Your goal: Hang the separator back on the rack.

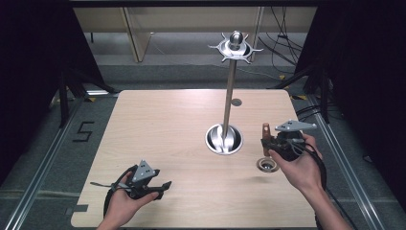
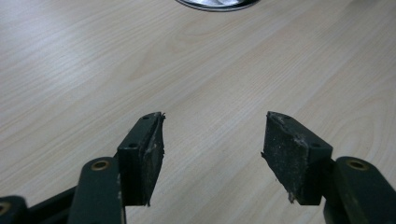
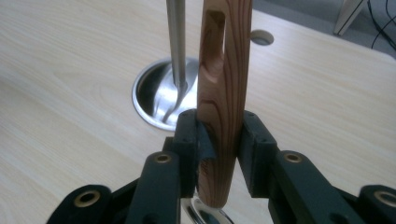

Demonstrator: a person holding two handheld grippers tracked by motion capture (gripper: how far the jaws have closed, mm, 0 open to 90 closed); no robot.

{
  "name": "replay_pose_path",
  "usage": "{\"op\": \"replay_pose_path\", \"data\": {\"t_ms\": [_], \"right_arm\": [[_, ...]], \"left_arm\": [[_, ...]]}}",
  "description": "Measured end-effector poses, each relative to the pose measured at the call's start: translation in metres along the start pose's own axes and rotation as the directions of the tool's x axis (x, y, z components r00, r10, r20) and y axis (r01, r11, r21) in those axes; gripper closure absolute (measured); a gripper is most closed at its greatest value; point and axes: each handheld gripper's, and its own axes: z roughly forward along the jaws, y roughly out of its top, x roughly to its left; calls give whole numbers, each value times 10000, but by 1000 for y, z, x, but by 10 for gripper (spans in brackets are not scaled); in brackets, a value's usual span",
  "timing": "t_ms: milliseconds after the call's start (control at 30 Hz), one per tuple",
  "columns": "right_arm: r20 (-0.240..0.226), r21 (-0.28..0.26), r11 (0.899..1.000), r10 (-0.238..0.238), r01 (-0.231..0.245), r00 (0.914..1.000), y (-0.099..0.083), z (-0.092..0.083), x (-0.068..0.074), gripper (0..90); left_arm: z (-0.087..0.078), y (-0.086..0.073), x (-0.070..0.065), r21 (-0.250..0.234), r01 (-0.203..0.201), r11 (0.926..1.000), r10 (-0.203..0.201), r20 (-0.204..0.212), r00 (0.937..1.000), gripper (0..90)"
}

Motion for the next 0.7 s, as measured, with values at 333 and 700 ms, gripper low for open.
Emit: {"op": "replay_pose_path", "data": {"t_ms": [333,700], "right_arm": [[329,-2050,9780,-319,380,9989,13,-11,2,715],[730,-3165,9465,-420,631,9964,26,-21,-1,714]], "left_arm": [[-1,0,0,13,17,10000,-17,-12,10000,374],[-1,1,3,-58,-367,9993,367,-47,9993,374]]}}
